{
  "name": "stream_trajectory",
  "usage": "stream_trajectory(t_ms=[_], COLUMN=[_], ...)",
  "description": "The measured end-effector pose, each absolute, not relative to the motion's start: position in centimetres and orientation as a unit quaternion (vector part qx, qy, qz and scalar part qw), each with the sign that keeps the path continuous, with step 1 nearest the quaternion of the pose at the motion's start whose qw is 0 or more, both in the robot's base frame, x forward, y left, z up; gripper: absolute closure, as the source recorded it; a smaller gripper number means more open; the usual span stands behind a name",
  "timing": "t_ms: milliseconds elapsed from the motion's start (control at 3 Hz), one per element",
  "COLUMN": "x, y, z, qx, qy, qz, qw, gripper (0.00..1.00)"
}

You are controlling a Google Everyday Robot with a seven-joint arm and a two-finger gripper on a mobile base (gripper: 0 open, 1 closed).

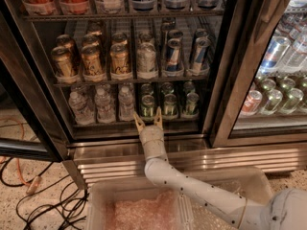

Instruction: Pick green can from bottom shelf of fridge

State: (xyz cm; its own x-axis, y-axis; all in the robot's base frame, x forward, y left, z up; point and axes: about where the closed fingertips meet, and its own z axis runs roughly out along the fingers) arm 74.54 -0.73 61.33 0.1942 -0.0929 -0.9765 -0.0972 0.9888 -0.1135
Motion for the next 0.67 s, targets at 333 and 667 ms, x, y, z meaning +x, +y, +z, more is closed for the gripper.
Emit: stream_trajectory(t_ms=[333, 667], x=[75.7, 76.8], y=[-0.9, -1.1], z=[61.4, 61.3], qx=[-0.073, -0.070], qy=[0.634, 0.634], qz=[-0.001, -0.003], qw=[0.770, 0.770], gripper=[0.30, 0.29])
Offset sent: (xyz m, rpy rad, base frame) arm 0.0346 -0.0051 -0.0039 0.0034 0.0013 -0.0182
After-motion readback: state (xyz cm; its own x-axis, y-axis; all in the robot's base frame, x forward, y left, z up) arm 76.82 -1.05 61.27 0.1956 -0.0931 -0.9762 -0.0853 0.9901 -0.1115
